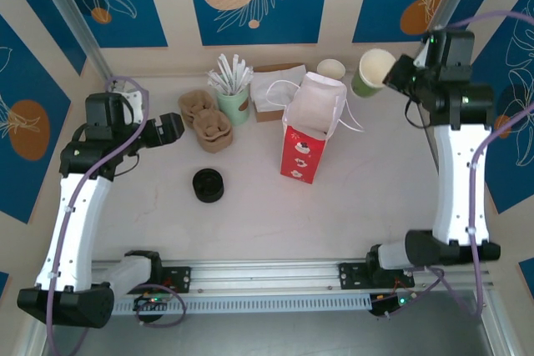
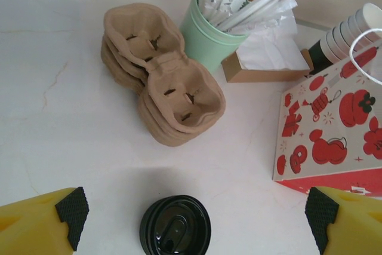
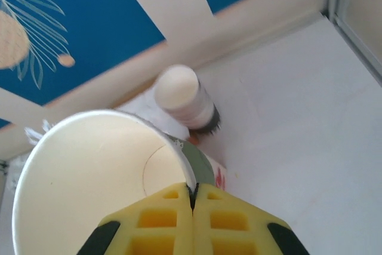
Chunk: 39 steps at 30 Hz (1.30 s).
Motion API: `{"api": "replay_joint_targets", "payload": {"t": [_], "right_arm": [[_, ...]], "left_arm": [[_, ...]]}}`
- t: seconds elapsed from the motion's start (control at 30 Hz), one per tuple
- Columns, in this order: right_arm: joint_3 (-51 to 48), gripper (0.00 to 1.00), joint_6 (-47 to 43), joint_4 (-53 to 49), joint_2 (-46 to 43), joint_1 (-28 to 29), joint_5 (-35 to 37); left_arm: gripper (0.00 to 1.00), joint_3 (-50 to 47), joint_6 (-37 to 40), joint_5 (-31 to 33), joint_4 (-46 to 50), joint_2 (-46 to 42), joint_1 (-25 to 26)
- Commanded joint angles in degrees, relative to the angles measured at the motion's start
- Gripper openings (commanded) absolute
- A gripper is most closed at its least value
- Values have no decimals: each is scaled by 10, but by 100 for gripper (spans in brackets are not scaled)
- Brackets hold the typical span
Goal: Pack the takeout coffee
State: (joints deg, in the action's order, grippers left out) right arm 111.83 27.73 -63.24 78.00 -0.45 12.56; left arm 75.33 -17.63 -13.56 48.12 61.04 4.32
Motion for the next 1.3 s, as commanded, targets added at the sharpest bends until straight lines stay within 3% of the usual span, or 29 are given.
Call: {"api": "replay_joint_targets", "payload": {"t": [0.0, 0.33, 0.5, 0.63, 0.87, 0.97, 1.1, 1.27], "right_arm": [[-86, 0, 15, -37, -74, -2, 27], [-268, 0, 37, -110, -256, 6, 1], [-347, 0, 74, -110, -306, 49, -41], [-424, 0, 129, -68, -338, 165, -22], [-520, 0, 252, 20, -335, 451, 143], [-541, 0, 290, 57, -308, 548, 211], [-551, 0, 301, 124, -247, 613, 235], [-558, 0, 288, 211, -178, 625, 209]], "left_arm": [[94, -19, -3, -33, -16, -7, 10], [94, -58, -8, -34, -25, -34, 28], [94, -105, -20, -26, -35, -66, 39], [94, -152, -35, -22, -47, -94, 50], [94, -219, -61, -12, -71, -120, 70], [93, -238, -69, -15, -84, -123, 74], [93, -256, -78, -16, -94, -123, 77], [93, -283, -89, -21, -104, -122, 77]]}}
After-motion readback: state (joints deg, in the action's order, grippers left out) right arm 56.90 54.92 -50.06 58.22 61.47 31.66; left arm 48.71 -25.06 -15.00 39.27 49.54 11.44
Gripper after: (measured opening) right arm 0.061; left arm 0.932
